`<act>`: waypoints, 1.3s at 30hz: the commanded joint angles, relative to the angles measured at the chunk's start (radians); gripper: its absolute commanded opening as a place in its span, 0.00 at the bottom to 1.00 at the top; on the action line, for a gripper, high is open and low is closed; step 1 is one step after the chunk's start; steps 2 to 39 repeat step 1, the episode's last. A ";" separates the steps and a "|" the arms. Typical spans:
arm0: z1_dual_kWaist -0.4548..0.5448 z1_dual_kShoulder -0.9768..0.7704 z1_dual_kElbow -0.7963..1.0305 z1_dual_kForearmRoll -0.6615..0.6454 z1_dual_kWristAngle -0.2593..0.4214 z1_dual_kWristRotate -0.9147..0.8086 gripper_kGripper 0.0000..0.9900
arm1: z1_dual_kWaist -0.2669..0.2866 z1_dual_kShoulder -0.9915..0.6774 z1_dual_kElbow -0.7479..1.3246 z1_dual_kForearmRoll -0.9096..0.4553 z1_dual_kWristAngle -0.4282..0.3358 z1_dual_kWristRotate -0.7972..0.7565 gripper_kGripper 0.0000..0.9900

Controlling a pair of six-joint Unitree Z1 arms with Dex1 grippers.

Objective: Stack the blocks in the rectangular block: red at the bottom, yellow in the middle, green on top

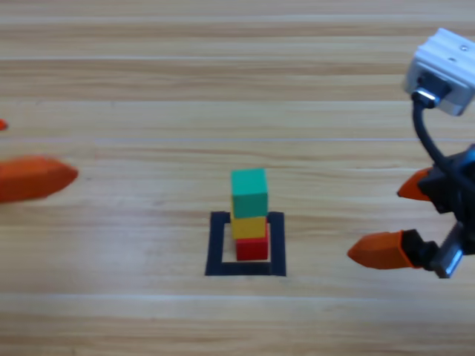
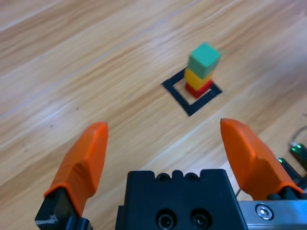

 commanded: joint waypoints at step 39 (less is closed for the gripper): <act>0.131 -0.184 0.247 -0.254 -0.137 0.142 1.00 | 0.021 -0.078 0.029 -0.013 -0.010 0.000 1.00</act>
